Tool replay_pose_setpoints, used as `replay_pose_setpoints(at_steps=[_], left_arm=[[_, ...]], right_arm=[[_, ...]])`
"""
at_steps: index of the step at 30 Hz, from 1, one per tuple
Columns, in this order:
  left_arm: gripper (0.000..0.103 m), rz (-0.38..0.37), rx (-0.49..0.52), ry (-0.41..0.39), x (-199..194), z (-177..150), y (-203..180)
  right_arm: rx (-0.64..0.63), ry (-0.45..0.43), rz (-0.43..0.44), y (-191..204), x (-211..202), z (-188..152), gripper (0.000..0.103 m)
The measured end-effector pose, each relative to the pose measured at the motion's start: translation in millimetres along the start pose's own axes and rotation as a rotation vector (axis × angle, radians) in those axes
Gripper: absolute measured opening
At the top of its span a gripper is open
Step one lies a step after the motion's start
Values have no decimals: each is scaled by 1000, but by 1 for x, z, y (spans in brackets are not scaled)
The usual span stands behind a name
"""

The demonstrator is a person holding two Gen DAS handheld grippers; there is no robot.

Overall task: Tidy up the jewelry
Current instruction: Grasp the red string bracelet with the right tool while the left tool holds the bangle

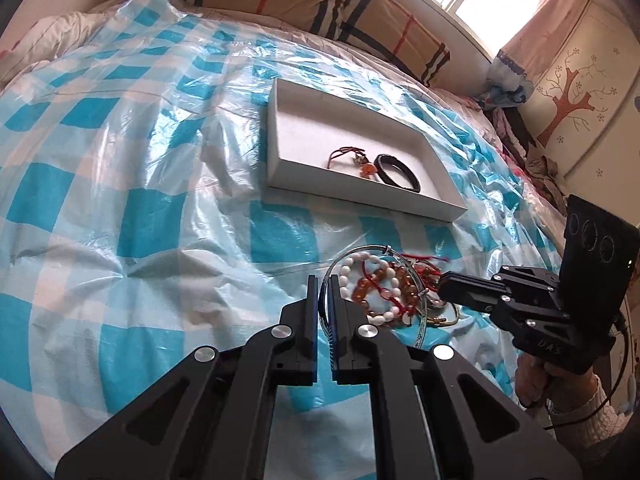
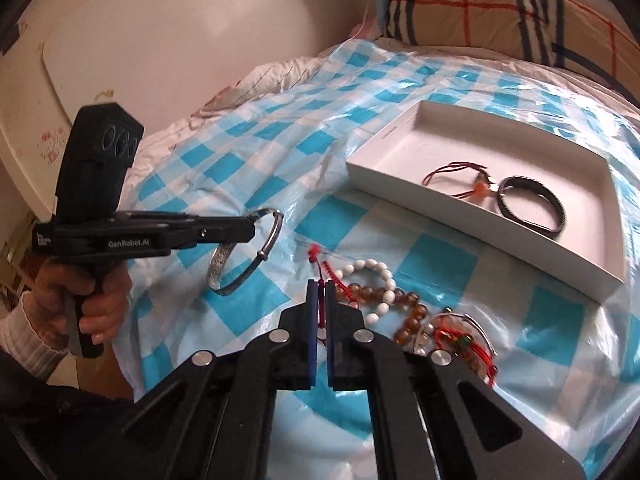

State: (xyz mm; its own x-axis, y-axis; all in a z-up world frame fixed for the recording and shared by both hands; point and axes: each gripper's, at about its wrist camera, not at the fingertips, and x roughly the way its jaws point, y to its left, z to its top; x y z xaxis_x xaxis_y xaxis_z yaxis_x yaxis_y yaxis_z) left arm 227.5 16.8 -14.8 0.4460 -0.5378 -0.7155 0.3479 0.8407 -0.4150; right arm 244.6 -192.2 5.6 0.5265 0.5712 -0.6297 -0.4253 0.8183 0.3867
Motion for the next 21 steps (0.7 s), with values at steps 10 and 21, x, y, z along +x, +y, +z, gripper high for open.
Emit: replay_pose_setpoints(at_steps=[10,21], left_arm=[[4,77,138,-33,-15,-1,-65],[4,125,156,-45,-16,2,-68]], right_arm=[[180,-168,-91,-22,-69,-26,4],[174,-183,-81,-24,-65,-30,4]])
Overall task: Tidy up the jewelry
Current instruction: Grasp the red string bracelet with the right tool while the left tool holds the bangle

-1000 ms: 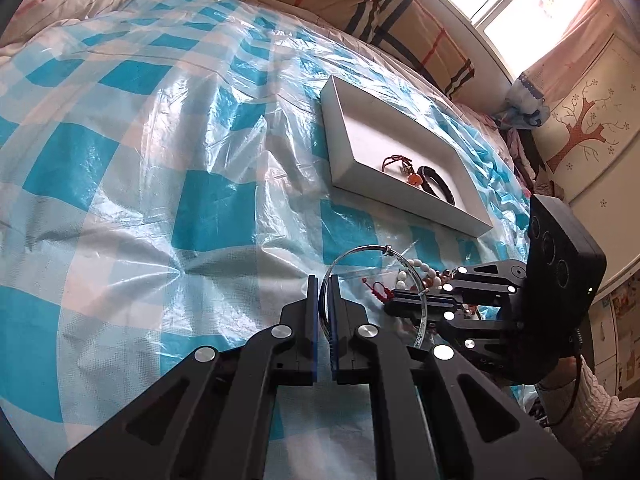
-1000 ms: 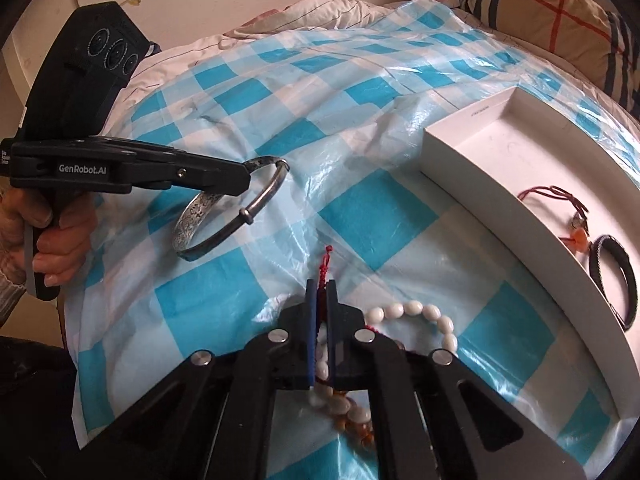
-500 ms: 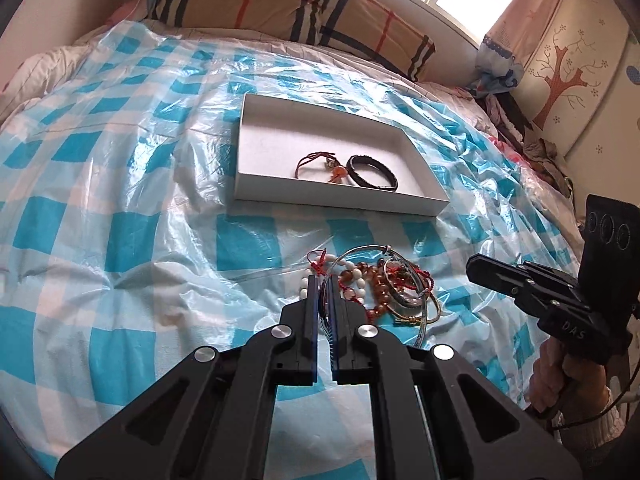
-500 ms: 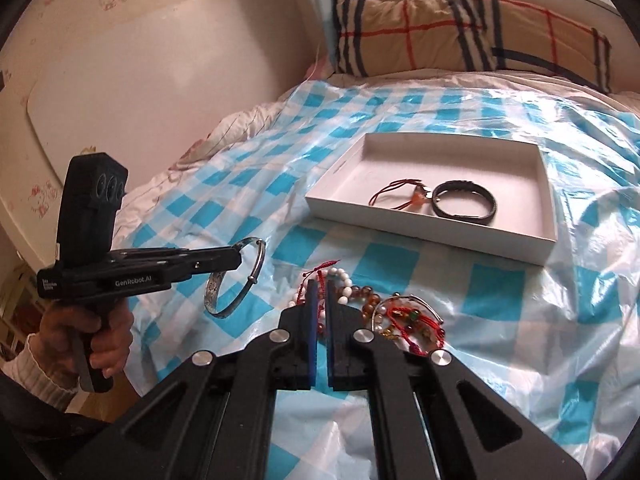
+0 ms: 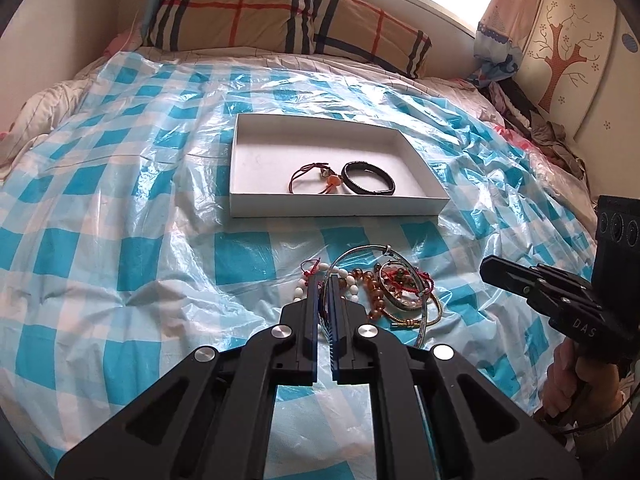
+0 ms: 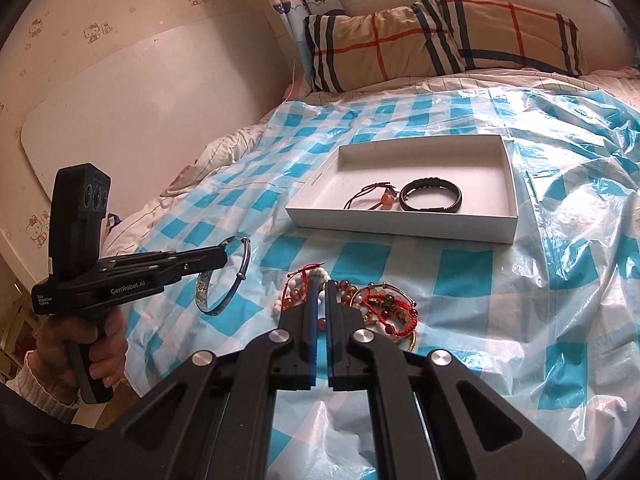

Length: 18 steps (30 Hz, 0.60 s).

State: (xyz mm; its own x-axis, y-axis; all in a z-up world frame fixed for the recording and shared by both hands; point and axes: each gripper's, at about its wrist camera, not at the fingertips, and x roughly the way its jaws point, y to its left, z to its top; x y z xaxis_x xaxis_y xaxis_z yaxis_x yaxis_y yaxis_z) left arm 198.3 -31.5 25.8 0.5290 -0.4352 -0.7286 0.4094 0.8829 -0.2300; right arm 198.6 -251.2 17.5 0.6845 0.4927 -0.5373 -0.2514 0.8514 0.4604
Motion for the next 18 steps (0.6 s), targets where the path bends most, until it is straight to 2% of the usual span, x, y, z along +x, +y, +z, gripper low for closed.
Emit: replay_pose_setpoints(at_steps=[3,7,9,10,11,14,18], left_arm=[[4,11,12,-4,3,3,-1],[4,27,4,-15,3,7,4],[4,40,-4,-18,2,8,10],[4,45,-10,-18,2,8,13],[4,50,-14,-19,1,8,15],[4,61,-30,-22,-1,7,23],[4,65,-38,-20,0,7,30]], right_arm=[[-7,-1,5,1,5,2,4],[-54,90,13,9,28,2,4],[-83,135,29,16,46,0,14],[-102,147,33,21,55,-1,34],[-124,155,37,26,64,-1,45],[-187,196,57,43,91,0,45],[-239,296,10,47,132,-1,45]])
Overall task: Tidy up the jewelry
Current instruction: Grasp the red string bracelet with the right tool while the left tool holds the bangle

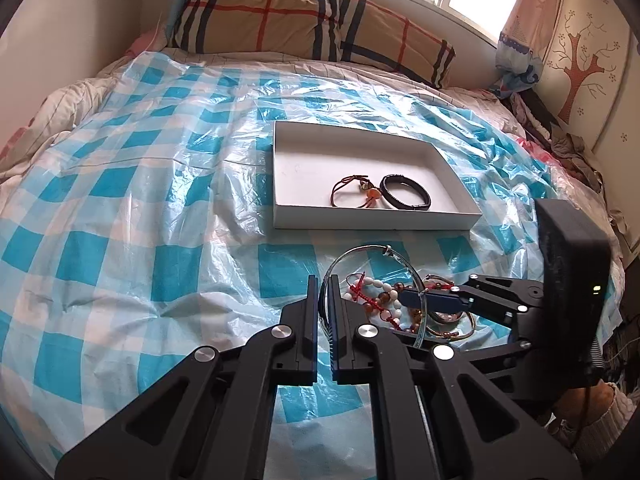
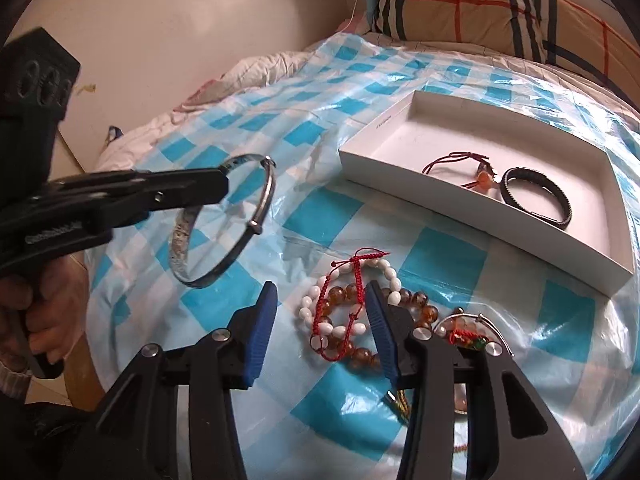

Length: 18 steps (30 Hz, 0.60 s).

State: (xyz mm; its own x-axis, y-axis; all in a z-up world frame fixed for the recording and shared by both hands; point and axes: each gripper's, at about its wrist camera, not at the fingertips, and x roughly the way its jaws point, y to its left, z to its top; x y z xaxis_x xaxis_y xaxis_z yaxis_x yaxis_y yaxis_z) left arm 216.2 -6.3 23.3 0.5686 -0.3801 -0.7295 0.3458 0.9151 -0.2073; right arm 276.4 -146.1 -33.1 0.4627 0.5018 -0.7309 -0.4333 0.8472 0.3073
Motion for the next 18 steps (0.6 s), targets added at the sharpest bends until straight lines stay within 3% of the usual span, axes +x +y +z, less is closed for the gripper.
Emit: replay_pose_setpoints(at_steps=[3,5,18], left_arm=[[4,-4,-3,2,2,-1,2],[4,-7,-5,4,4,-2,2],[4,-32,16,10,10,1,-14]], right_arm=[[5,48,11,-8,18,-2,43],[20,39,34,-11,16,-3,13],[193,-185,45,-36,-68,-15,10]])
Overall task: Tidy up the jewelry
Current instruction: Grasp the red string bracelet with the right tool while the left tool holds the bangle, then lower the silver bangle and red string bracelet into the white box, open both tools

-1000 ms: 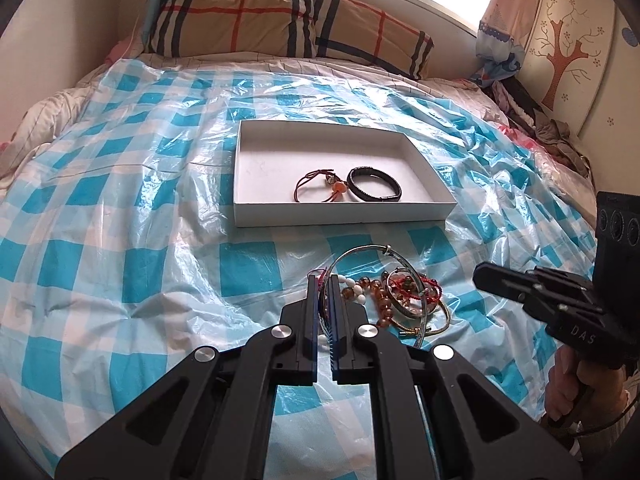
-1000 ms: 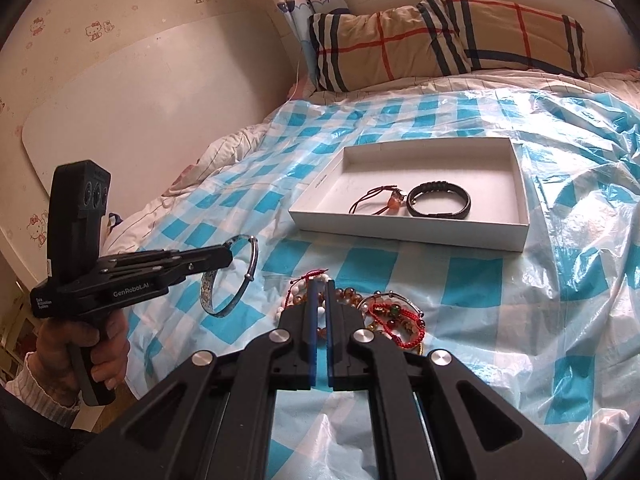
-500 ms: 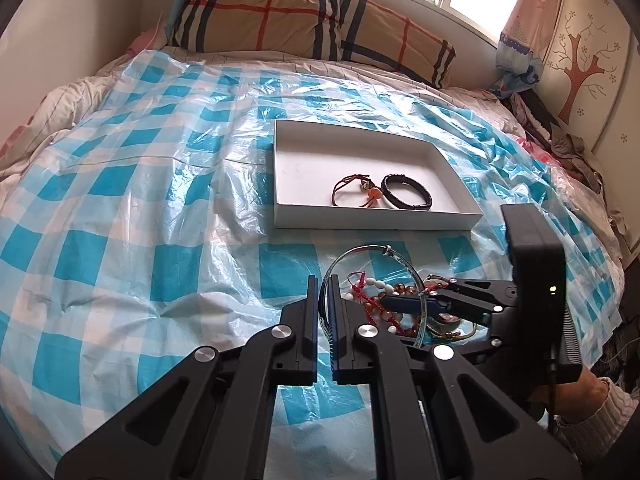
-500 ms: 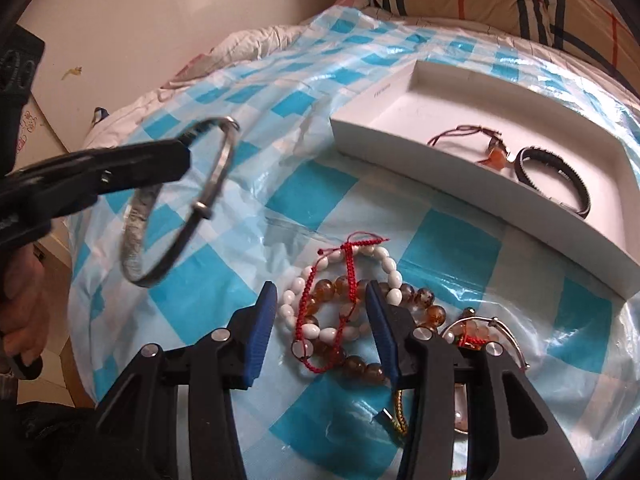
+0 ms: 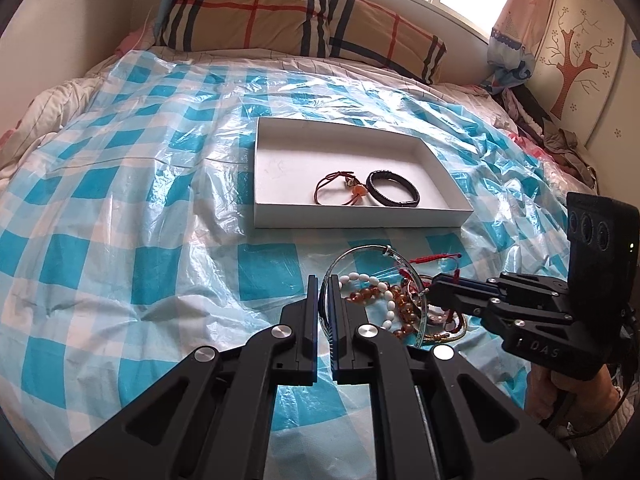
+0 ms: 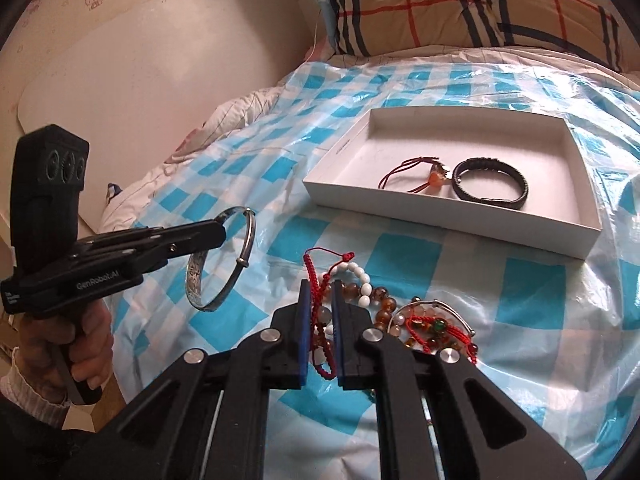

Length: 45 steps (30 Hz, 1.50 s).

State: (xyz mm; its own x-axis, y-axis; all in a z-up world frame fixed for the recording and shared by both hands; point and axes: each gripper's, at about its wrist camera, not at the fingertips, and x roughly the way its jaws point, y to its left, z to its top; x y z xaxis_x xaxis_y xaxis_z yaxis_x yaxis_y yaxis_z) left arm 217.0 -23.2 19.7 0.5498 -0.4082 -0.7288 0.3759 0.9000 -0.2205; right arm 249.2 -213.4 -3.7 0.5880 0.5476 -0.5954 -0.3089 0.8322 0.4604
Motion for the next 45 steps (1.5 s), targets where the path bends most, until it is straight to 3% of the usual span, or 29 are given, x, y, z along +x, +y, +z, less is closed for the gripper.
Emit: replay_pose_setpoints(at_steps=[9,19,28,45], left_arm=[[4,-9,23,-8,5,7,-14],[4,-10,67,-25,19,23,-32],[4,-17,82,-35,42,43,-39],[4,-1,16,-58,102,90,-36]], right_arm=[[19,-84,-53,-16,-32,8,10],[-1,-106,-90,-24,-31,21,11],[-50,-140,-152,-40,-20,45,11],[-125,-162,-230,-67,21,89,11]])
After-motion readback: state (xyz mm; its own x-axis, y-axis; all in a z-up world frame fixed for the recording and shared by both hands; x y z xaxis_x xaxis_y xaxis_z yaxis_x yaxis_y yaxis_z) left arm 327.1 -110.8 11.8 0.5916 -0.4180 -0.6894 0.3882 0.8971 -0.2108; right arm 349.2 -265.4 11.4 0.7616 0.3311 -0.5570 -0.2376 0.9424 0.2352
